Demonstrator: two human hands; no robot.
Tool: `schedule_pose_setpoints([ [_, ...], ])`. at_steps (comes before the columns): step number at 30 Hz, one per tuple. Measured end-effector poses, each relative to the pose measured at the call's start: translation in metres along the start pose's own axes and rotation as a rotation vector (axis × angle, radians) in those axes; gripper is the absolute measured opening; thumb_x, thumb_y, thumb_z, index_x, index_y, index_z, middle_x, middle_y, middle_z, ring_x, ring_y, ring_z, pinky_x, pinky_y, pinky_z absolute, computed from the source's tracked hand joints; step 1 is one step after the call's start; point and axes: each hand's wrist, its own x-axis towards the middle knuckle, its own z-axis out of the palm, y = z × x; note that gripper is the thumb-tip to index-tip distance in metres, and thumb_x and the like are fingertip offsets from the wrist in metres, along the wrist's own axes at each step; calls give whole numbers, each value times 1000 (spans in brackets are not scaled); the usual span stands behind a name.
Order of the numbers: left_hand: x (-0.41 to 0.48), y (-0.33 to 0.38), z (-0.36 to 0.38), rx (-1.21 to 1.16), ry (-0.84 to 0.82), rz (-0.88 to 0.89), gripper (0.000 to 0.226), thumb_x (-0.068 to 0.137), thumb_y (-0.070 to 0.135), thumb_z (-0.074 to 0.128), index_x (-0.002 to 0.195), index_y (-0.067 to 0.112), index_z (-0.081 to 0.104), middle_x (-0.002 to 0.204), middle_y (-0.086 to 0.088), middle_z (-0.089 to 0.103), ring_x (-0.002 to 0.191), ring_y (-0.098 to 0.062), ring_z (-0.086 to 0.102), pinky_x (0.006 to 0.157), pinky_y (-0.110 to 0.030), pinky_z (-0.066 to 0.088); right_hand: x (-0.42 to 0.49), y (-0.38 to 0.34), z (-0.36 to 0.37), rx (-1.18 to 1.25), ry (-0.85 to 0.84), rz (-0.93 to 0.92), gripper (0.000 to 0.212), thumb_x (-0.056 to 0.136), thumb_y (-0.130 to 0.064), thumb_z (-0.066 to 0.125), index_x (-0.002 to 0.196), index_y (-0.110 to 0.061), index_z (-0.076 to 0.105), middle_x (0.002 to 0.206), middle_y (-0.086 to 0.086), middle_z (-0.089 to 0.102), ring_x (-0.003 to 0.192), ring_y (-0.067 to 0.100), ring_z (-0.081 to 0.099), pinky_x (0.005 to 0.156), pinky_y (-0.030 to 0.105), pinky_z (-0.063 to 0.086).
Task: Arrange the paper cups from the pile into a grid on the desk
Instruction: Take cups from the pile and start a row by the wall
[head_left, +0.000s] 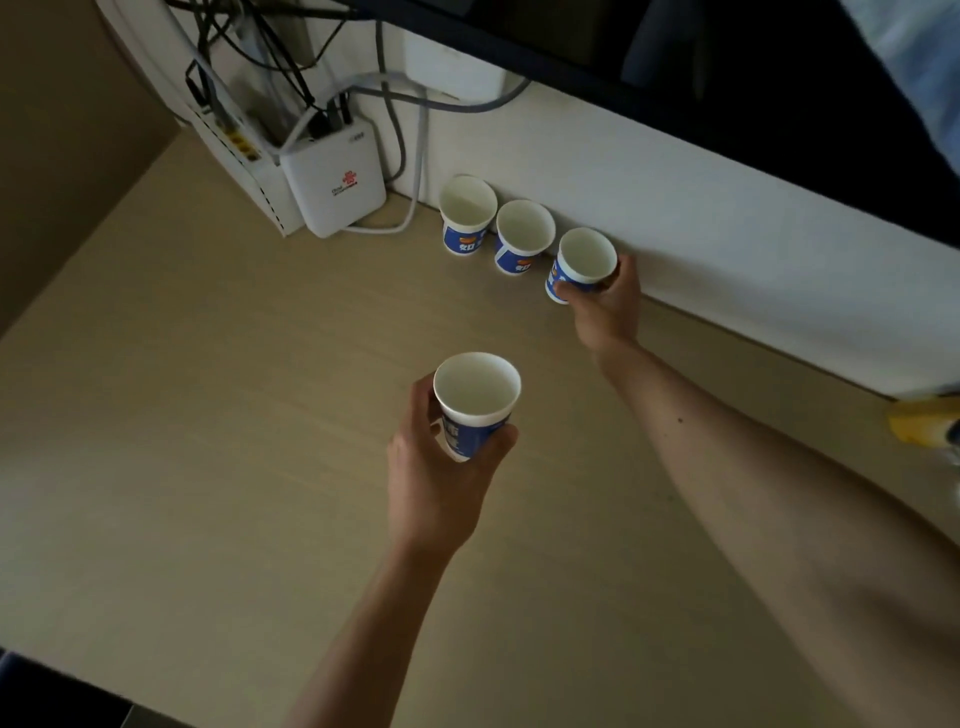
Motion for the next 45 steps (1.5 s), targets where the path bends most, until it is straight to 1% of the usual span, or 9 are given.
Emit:
schedule_pose_setpoints([
  [13, 7, -1, 7, -7, -19, 9, 63, 68, 17, 89, 123, 21, 60, 108, 15, 70, 100, -3, 66, 76, -14, 52, 9, 8, 13, -24, 41, -13, 69, 63, -16, 89, 124, -20, 57, 113, -6, 68, 101, 11, 66, 87, 24, 53],
  [18, 7, 0, 12, -3, -16, -1, 61, 68, 16, 89, 122, 22, 60, 107, 16, 70, 98, -1, 67, 77, -18, 53, -4, 11, -4, -29, 52, 49, 84, 59, -23, 86, 133, -10, 49, 122, 3, 62, 107, 17, 63, 86, 22, 50],
  [21, 11, 3, 15, 10, 9, 1, 64, 67, 21, 90, 123, 25, 59, 115, 12, 65, 99, -1, 65, 78, -18, 53, -37, 4, -31, -85, 73, 35, 74, 69, -17, 77, 137, -9, 48, 126, 5, 58, 107, 15, 58, 87, 24, 49],
  [23, 16, 8, 18, 11, 18, 15, 63, 67, 23, 91, 122, 25, 60, 116, 10, 63, 100, -2, 64, 81, -21, 54, -63, -6, -53, -87, -117, -37, 63, 69, -15, 74, 129, -16, 54, 118, -4, 64, 101, 7, 61, 80, 25, 49],
  [26, 25, 21, 26, -3, -18, 56, 65, 67, 21, 91, 124, 20, 60, 111, 15, 68, 101, 2, 63, 80, -11, 49, -104, -23, -83, -172, -552, -187, 66, 69, -16, 82, 129, -23, 55, 122, -16, 63, 113, 3, 59, 88, 23, 46],
  [28, 29, 30, 35, 11, -57, 79, 65, 68, 21, 91, 124, 21, 59, 110, 19, 68, 101, 6, 62, 78, -5, 44, -119, -31, -93, -173, -641, -227, 74, 69, -17, 88, 134, -24, 53, 126, -20, 62, 120, 5, 57, 92, 19, 44],
  [32, 34, 41, 54, 9, -141, 68, 64, 67, 25, 91, 122, 27, 59, 110, 18, 69, 102, 3, 64, 80, -15, 51, -127, -39, -97, -79, -536, -238, 70, 69, -21, 88, 130, -24, 54, 119, -22, 65, 111, 7, 62, 90, 25, 45],
  [40, 32, 42, 72, 32, -259, 118, 71, 66, 30, 89, 129, 26, 56, 118, 15, 68, 109, -1, 63, 90, -35, 56, -125, -30, -101, 7, -320, -171, 59, 66, -39, 77, 120, -26, 59, 106, -26, 68, 97, -2, 62, 78, 16, 44],
  [45, 28, 28, 61, 58, -206, 28, 90, 60, 54, 85, 138, 29, 48, 129, 12, 63, 120, -6, 57, 98, -37, 50, -101, -8, -92, 18, -82, -45, 52, 72, -20, 86, 115, -28, 59, 107, -16, 69, 101, 1, 65, 76, 23, 44],
])
